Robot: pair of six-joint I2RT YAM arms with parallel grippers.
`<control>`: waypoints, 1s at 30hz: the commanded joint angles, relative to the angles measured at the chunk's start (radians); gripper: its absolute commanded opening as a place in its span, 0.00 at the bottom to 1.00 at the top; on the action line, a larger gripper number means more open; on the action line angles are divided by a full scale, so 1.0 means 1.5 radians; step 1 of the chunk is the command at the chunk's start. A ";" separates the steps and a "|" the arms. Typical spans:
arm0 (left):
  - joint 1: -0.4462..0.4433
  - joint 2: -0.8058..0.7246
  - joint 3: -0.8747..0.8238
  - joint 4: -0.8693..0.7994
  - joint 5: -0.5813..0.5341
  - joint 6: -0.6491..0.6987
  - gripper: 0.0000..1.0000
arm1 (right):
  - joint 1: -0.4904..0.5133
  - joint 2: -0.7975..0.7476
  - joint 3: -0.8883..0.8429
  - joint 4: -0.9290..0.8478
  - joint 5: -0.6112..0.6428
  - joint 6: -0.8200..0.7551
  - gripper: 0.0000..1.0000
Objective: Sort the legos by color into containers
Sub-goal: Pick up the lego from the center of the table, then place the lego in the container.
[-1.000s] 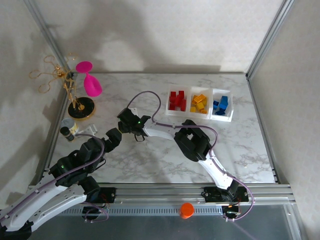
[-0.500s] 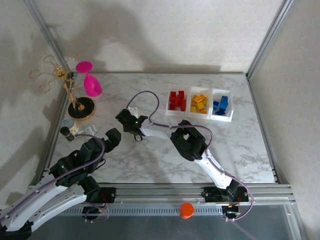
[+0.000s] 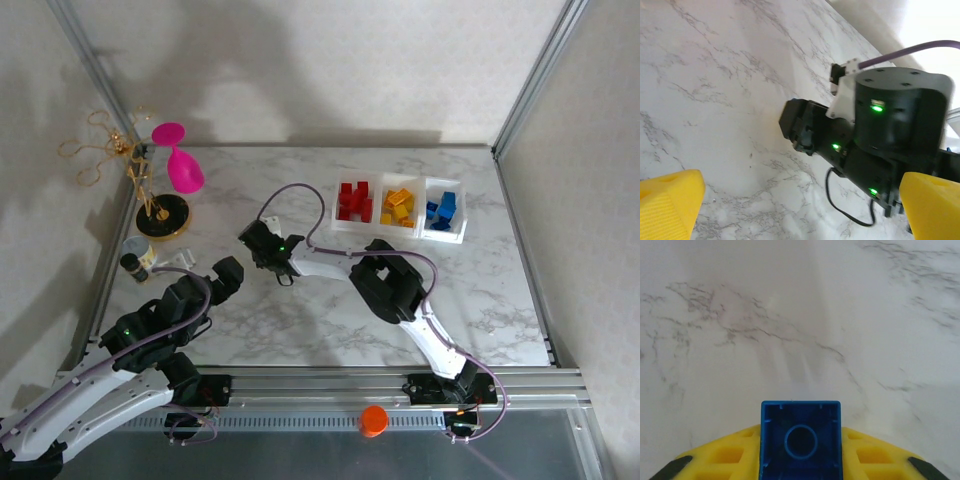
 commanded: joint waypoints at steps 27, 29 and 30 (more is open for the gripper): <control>0.003 0.325 -0.005 0.447 0.215 0.192 1.00 | -0.566 -0.453 -0.394 -0.004 0.002 -0.014 0.35; 0.005 0.335 -0.009 0.459 0.209 0.193 1.00 | -0.600 -0.422 -0.375 0.008 -0.019 -0.024 0.35; 0.005 0.340 -0.010 0.463 0.207 0.193 1.00 | -0.611 -0.402 -0.361 0.012 -0.028 -0.032 0.35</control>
